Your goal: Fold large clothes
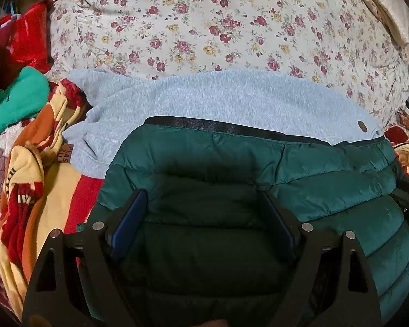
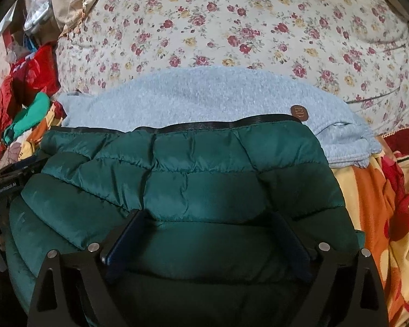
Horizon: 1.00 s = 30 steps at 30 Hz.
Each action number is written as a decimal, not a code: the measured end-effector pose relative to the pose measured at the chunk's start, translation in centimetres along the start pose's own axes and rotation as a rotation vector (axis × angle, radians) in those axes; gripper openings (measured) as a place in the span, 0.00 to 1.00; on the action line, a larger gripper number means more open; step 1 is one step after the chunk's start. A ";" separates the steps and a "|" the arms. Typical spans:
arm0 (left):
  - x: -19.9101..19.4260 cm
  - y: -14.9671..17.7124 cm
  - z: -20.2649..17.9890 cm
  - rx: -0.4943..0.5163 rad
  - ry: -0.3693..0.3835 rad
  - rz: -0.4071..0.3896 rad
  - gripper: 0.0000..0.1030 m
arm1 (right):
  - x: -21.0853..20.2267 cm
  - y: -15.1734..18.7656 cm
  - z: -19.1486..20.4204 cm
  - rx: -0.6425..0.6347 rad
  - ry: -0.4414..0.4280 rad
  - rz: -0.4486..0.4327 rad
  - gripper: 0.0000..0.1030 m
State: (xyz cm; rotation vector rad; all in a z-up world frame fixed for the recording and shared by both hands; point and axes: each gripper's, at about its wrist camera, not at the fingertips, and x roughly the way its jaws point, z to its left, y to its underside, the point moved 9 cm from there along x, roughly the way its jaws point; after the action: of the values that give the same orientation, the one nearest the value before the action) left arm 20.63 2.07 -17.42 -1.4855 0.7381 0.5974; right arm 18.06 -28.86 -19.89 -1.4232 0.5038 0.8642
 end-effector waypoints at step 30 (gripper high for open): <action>-6.1 1.0 -0.8 0.000 -0.023 0.033 0.93 | -6.7 -0.5 1.8 0.061 0.042 -0.053 0.93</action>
State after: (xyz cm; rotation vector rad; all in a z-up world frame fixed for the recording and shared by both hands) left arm 15.80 1.83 -13.43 -1.4670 0.7460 0.6387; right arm 13.96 -28.48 -14.23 -1.3951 0.5178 0.7719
